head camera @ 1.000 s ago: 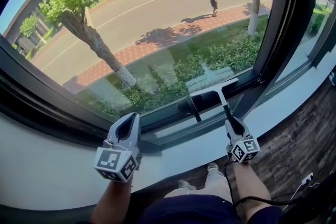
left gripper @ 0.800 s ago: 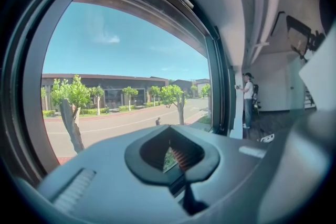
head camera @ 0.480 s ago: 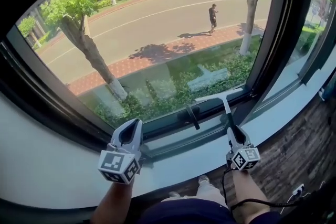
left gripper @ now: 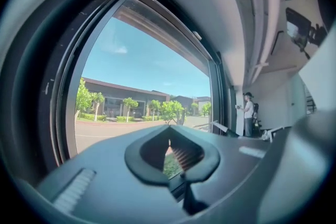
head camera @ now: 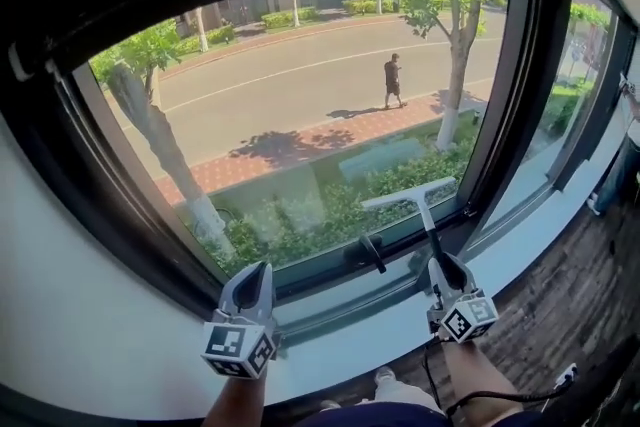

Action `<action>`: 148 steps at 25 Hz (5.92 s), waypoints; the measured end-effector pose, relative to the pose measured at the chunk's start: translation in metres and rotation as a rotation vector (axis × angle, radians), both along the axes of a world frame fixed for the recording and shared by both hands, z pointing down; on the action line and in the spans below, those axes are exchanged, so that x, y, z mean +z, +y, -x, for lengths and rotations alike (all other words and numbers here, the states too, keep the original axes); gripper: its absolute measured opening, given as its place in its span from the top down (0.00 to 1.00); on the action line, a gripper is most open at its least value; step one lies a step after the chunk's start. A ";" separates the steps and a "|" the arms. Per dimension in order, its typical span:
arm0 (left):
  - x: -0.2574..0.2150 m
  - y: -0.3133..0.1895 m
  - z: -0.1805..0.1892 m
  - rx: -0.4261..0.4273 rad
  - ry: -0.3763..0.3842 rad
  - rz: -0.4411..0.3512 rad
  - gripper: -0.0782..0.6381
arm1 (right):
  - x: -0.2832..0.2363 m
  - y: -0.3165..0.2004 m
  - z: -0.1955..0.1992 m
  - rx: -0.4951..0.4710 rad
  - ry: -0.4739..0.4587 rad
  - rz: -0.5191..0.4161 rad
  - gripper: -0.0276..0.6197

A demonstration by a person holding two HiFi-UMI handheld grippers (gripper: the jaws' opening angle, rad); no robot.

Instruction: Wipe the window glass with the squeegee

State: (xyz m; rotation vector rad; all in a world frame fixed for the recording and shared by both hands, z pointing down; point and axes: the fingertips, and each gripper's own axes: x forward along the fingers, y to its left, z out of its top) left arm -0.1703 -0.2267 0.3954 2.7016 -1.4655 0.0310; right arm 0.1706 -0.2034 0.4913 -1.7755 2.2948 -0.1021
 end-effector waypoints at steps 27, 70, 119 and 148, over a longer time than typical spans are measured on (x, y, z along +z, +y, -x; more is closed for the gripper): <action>-0.096 -0.010 0.032 -0.100 -0.026 -0.145 0.90 | -0.341 -0.042 0.129 -0.098 -0.016 -0.655 0.80; -0.084 0.022 0.024 -0.041 -0.098 -0.106 0.90 | -0.303 -0.041 0.164 -0.069 0.005 -0.628 0.80; -0.043 0.057 0.024 0.000 -0.096 -0.029 0.90 | -0.191 -0.023 0.162 -0.042 0.010 -0.409 0.80; -0.024 0.063 -0.002 0.040 -0.110 0.025 0.90 | -0.099 -0.013 0.147 -0.030 0.005 -0.232 0.80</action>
